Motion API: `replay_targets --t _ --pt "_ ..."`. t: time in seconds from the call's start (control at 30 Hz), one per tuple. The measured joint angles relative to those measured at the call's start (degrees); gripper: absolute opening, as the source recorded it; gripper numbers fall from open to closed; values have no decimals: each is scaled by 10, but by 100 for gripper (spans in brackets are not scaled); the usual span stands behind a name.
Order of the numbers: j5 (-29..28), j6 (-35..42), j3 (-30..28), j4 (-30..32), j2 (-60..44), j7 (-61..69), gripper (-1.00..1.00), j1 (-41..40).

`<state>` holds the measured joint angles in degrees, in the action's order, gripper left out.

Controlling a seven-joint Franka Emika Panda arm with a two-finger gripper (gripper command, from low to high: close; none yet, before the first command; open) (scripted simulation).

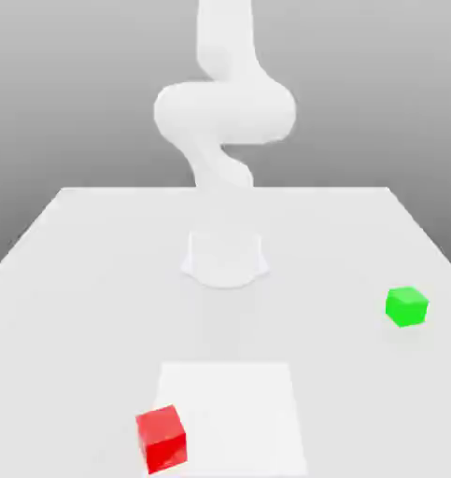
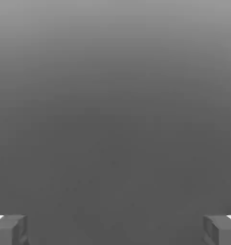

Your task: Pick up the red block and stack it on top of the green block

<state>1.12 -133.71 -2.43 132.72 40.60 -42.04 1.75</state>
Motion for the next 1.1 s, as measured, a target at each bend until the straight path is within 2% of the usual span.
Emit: replay_targets --t 0.3,0.57,0.83,1.0,1.03,1.1 --pt "49 -70 -77 34 -191 144 0 51" --pt "87 -130 -114 64 -358 266 0 66" --pt "68 -198 -123 94 -514 346 0 48" --pt "110 -277 -84 82 -617 387 0 15" --pt "116 -286 -78 81 -628 391 -100 10" --pt "116 -285 -78 81 -628 391 -100 10"
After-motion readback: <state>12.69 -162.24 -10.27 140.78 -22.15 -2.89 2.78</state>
